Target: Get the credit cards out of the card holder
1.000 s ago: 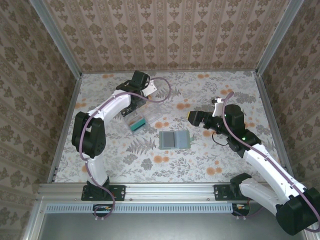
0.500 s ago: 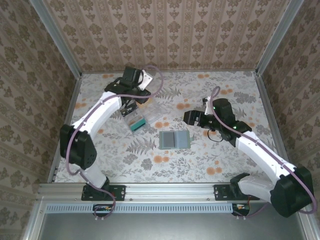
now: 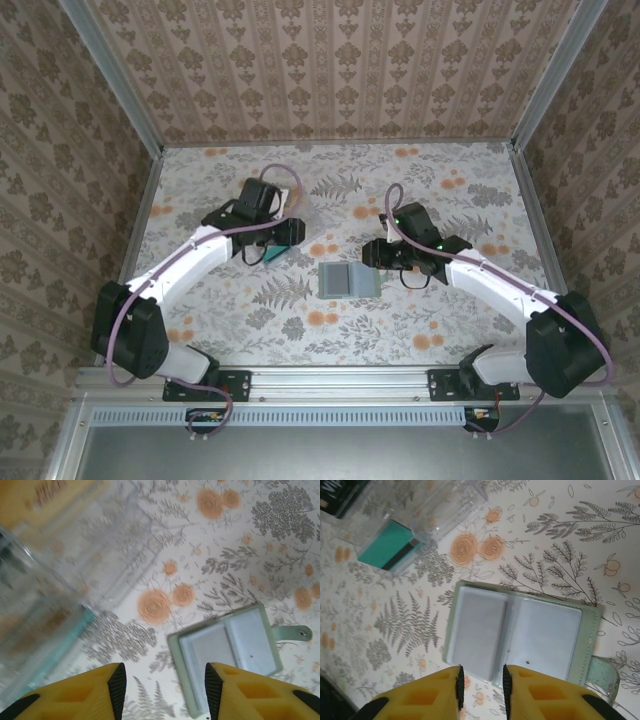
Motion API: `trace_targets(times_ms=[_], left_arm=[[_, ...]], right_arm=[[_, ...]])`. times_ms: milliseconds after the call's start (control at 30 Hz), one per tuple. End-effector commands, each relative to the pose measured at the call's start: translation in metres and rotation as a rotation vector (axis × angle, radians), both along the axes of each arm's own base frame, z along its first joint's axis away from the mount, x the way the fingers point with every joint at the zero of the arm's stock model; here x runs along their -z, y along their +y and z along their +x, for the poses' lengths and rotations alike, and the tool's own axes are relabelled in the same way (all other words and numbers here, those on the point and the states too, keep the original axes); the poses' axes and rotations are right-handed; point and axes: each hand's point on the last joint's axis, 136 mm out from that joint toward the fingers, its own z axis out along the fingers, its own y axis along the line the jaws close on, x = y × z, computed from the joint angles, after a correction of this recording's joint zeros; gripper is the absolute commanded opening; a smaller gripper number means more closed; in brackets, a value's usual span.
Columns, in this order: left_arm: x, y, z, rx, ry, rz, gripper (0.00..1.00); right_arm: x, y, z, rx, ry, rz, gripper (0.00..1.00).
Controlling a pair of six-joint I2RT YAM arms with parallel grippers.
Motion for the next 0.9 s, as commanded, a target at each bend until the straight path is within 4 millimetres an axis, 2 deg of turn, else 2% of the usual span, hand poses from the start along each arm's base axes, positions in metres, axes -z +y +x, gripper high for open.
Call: trace_targets(times_ms=[0,167,400,567,867], left_arm=[[-0.009,-0.016,-0.006,-0.084,0.056,-0.152,0.47],[0.013,-0.034,-0.024,-0.091,0.137,-0.198,0.45],[0.04,-0.049,-0.033,-0.128,0.223,-0.271,0.44],[0.055,-0.064,-0.036,-0.123,0.28,-0.302,0.43],[0.085,-0.079,-0.041,-0.109,0.354,-0.296,0.4]], right_arm=[[0.022,-0.005,-0.005,0.001,0.039,-0.069,0.23],[0.053,-0.01,-0.008,0.004,0.097,-0.145,0.21],[0.081,-0.017,-0.015,0.0,0.164,-0.215,0.2],[0.095,-0.024,-0.02,0.004,0.193,-0.259,0.19],[0.111,-0.024,-0.028,-0.008,0.224,-0.288,0.2]])
